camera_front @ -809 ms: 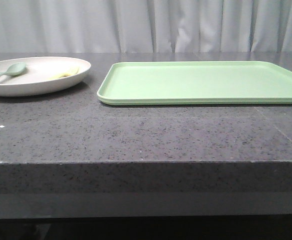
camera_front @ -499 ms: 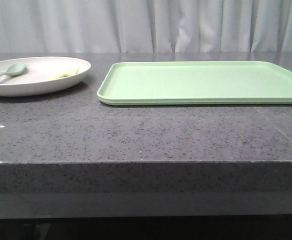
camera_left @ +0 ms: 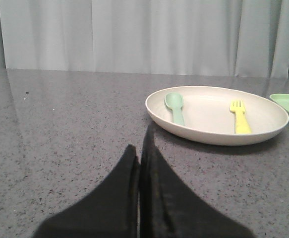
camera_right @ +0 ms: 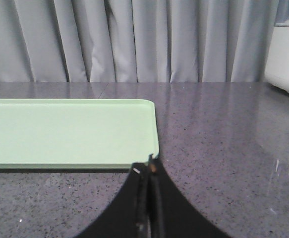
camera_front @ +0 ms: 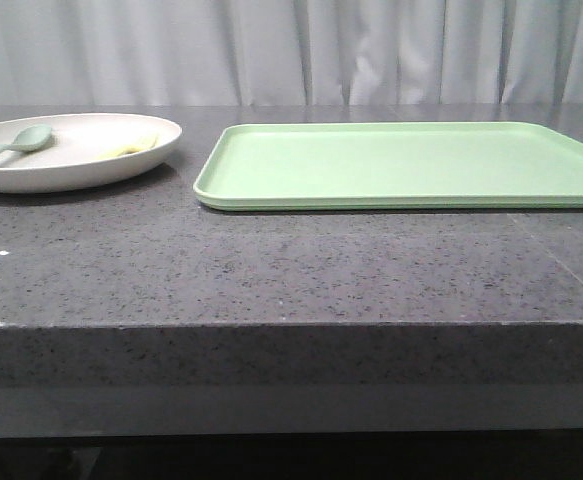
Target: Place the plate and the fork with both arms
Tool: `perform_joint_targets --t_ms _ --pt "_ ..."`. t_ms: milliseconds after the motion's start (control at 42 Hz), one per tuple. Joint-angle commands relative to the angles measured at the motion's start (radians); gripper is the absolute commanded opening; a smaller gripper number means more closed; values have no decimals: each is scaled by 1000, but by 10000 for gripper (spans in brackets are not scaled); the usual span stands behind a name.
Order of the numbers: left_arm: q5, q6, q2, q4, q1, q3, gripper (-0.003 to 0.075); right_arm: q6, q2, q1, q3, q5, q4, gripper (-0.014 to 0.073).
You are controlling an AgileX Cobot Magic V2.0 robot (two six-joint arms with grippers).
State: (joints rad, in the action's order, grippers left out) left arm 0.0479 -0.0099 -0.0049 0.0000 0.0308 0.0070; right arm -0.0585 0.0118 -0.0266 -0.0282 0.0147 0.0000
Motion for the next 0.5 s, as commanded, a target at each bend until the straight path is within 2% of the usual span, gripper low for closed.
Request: perform_joint_targets --t_ms 0,119,214,476 --pt "-128 -8 -22 -7 -5 -1 -18 11 17 -7 6 120 0 -62" --pt "-147 -10 -22 -45 -5 -51 -18 11 17 -7 56 102 0 -62" --pt "-103 -10 -18 -52 -5 -134 -18 11 16 -7 140 11 0 -62" --pt "134 -10 107 -52 -5 -435 -18 25 -110 -7 398 -226 0 -62"
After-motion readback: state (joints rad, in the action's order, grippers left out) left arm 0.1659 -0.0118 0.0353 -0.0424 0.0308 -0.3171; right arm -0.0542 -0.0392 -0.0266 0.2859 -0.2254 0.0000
